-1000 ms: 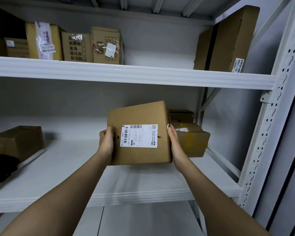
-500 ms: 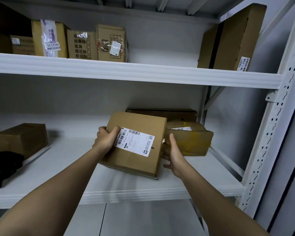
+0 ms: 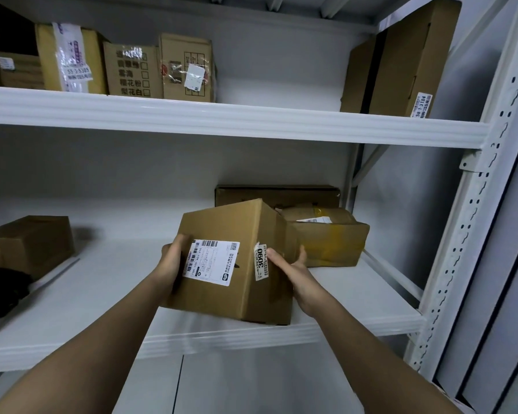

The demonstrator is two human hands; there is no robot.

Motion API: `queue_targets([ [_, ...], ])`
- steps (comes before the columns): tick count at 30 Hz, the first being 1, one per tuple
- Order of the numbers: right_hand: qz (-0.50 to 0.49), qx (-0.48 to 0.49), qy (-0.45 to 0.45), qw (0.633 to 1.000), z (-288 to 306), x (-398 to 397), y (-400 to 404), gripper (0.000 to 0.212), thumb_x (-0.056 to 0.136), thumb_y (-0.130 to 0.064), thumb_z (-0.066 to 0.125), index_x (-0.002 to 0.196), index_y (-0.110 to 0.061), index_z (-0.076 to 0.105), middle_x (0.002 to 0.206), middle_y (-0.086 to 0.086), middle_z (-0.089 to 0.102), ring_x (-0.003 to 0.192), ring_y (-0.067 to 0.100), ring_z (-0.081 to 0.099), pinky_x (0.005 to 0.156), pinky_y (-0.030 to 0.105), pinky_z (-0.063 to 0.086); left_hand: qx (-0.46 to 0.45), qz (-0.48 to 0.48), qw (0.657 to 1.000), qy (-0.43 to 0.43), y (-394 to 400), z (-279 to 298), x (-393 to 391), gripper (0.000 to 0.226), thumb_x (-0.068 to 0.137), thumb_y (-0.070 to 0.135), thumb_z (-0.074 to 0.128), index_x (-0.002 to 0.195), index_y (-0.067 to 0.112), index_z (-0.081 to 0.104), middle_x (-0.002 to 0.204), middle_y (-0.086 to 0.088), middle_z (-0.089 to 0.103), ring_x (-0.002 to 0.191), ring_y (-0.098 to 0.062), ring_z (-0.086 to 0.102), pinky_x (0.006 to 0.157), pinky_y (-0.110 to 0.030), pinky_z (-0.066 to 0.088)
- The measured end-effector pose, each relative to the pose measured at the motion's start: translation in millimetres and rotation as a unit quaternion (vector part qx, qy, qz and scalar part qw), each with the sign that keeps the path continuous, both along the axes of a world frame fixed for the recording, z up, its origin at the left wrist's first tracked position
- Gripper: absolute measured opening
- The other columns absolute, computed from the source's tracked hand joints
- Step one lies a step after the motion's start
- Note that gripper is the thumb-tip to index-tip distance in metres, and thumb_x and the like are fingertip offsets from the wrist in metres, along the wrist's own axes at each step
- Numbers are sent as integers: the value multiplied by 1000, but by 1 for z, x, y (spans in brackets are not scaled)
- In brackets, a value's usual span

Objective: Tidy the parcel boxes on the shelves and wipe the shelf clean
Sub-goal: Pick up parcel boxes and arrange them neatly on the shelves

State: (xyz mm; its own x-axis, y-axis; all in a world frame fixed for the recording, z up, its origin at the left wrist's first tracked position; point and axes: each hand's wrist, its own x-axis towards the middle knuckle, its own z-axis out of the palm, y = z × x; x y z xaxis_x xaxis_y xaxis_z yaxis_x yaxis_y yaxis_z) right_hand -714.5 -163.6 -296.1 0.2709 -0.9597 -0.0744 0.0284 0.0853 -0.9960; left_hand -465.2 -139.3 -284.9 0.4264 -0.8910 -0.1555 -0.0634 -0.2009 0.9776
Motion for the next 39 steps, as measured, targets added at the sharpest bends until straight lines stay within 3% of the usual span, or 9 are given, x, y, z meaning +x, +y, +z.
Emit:
queue_targets([
  [4, 8, 28, -16, 999, -2, 8, 7, 132, 56, -64, 73, 150, -33, -14, 153, 2, 28, 137, 26, 34, 113, 48, 30, 30, 11, 994, -106, 1, 2, 1, 86, 72, 77, 36, 146, 36, 23, 139, -10, 42, 127, -33, 40, 107, -51, 31],
  [9, -74, 25, -25, 997, -12, 7, 10, 111, 76, -57, 66, 150, -34, -14, 156, 3, 24, 139, 31, 33, 107, 52, 34, 48, -58, 954, -289, 2, 9, -10, 65, 91, 69, 24, 149, 47, 5, 159, -2, 12, 144, -34, 12, 115, -54, 9],
  [13, -30, -5, 63, 998, -3, -10, 5, 105, 79, -57, 63, 150, -39, -13, 158, 2, 19, 135, 36, 37, 95, 53, 46, 98, -67, 928, -352, -3, 20, -14, 69, 84, 79, 17, 146, 48, 23, 154, -7, 24, 140, -35, 20, 113, -56, 16],
  [16, 0, 7, 109, 994, 3, -20, 2, 98, 75, -62, 63, 149, -39, 3, 149, 9, 34, 108, 37, 61, 76, 42, 60, 153, -28, 905, -396, -3, 28, -19, 85, 78, 85, 17, 145, 35, 32, 146, -10, 34, 132, -36, 36, 107, -52, 31],
  [22, -56, 37, 77, 995, 0, -20, 2, 83, 79, -61, 62, 141, -25, 20, 139, 12, 45, 104, 37, 63, 65, 36, 60, 85, 8, 992, -92, 10, 12, 6, 74, 93, 60, 38, 149, 15, 24, 154, -11, 24, 138, -37, 28, 103, -57, 31],
  [25, -68, 28, 75, 994, -3, -18, 2, 77, 80, -59, 63, 136, -21, 27, 133, 7, 46, 108, 31, 60, 73, 42, 59, 55, 21, 997, 51, 21, -9, 0, 71, 88, 66, 40, 147, 29, 24, 152, -6, 27, 137, -37, 28, 98, -66, 31],
  [29, -54, -5, 80, 995, -9, -13, 1, 71, 82, -59, 60, 137, -22, 35, 130, 0, 46, 112, 21, 49, 84, 45, 55, -33, 77, 973, 216, 30, -30, -25, 88, 59, 91, 38, 126, 34, 45, 131, -3, 50, 116, -27, 50, 91, -45, 43],
  [34, -42, -24, 55, 997, -11, -19, 7, 59, 84, -55, 59, 132, -22, 50, 127, 0, 57, 106, 19, 56, 77, 34, 55, -95, 36, 975, 198, 45, -35, -52, 100, 40, 100, 48, 124, 46, 54, 126, 6, 59, 114, -19, 59, 99, -46, 46],
  [39, -67, -72, -7, 995, 7, -31, 28, 34, 88, -47, 57, 117, -31, 50, 106, -11, 59, 94, 9, 57, 64, 24, 52, -164, 14, 984, 69, 64, -14, -71, 94, 46, 92, 61, 129, 61, 29, 147, 15, 36, 135, -18, 39, 107, -52, 36],
])
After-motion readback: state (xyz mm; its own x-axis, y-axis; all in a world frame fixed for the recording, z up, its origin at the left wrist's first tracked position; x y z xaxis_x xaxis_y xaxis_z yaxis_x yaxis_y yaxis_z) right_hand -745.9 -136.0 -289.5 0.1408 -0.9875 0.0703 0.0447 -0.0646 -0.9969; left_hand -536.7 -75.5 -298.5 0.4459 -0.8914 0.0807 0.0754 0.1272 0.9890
